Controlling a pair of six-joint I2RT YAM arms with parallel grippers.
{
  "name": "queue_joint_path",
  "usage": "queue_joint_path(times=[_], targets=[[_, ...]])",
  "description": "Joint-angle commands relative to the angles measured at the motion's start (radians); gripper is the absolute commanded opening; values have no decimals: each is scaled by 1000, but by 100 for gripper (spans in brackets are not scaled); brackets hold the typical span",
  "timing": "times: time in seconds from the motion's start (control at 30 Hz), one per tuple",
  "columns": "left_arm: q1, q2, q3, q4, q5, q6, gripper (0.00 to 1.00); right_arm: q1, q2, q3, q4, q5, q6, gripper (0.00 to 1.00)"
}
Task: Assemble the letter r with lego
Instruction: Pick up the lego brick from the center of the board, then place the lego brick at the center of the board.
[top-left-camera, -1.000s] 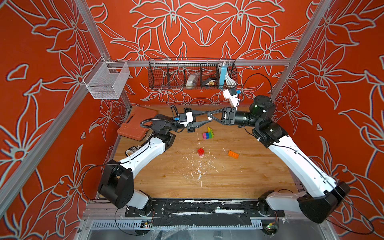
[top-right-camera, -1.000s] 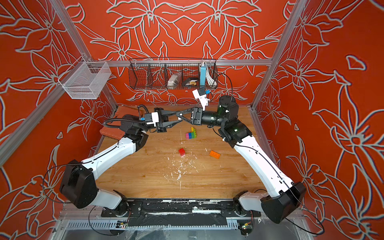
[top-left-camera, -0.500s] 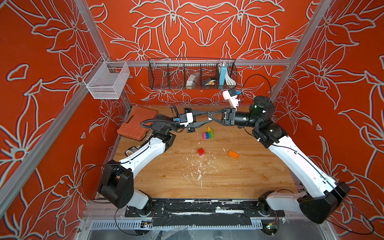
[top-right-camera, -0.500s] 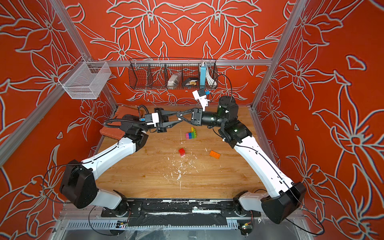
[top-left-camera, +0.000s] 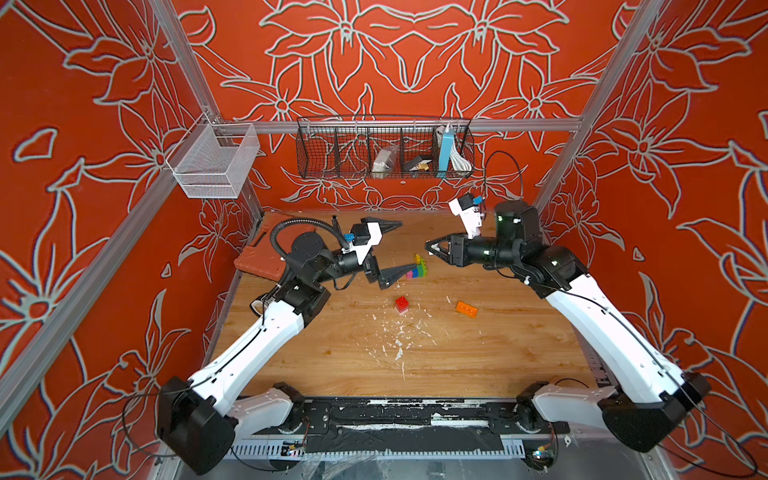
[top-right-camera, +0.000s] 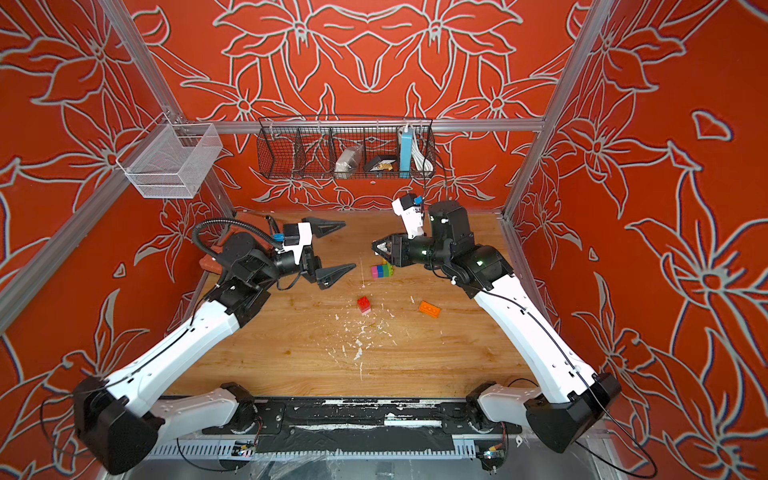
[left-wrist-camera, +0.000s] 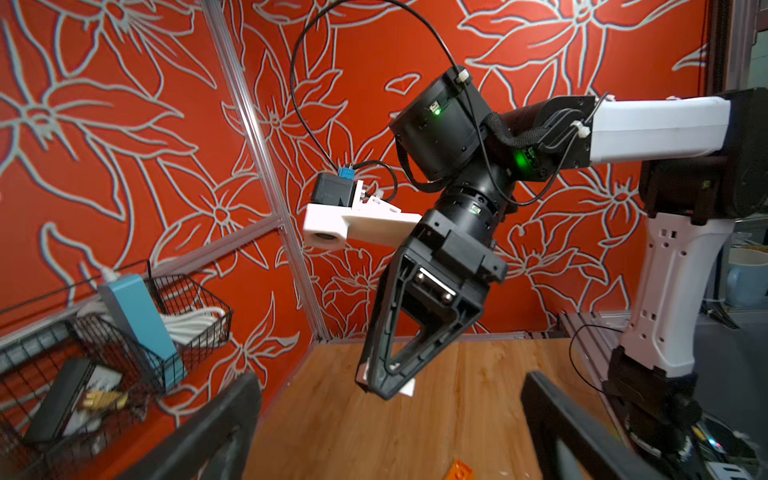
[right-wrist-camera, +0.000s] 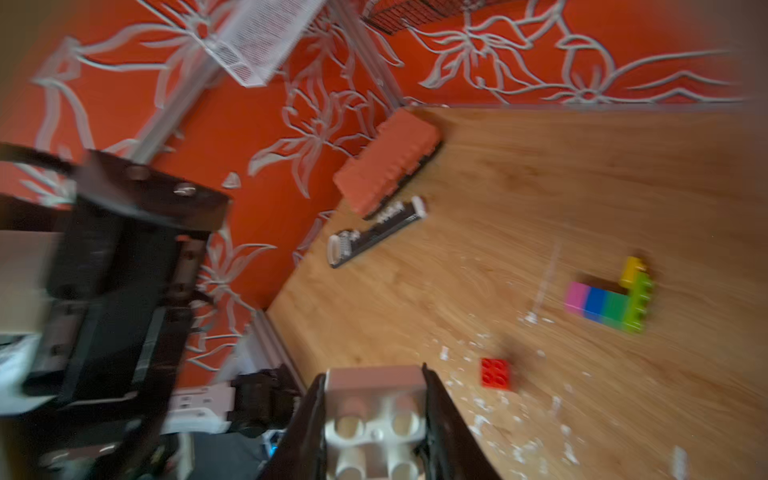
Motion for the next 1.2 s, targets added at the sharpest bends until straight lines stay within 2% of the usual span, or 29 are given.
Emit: queue_joint_path(times=[0.0,0.1,0.23,0.37,0.57,0.77,0.9,1.0,1.17], targets=[[-28,-95,-106,-213,-135,-42,99,59,72,-32,-212,326,-190,0],[-40,-192,-197,-274,-315,-159,99,96,138,-88,-206,419,-212,0],[-40,-232,-209,-477,-584,-323,99,95,230,-167,-120,422,-209,0],[-39,-171,-145,-654,-664,-381,99,93,366,-153,-74,406,-215,0],[-14,-75,-89,-731,-608,-487,99,89,562,-78,-53,396,-210,0],[9,-39,-36,-843,-611,-500,99,87,652,-48,-65,460,-210,0],[41,-34,-45,-855,-579,-537,99,87,697,-35,-77,469,-221,10],[64,-14,-18,-891,-498,-528,99,88,707,-36,-78,467,-224,20],[74,44,39,-993,-521,-526,99,87,720,-48,-77,449,-220,32]])
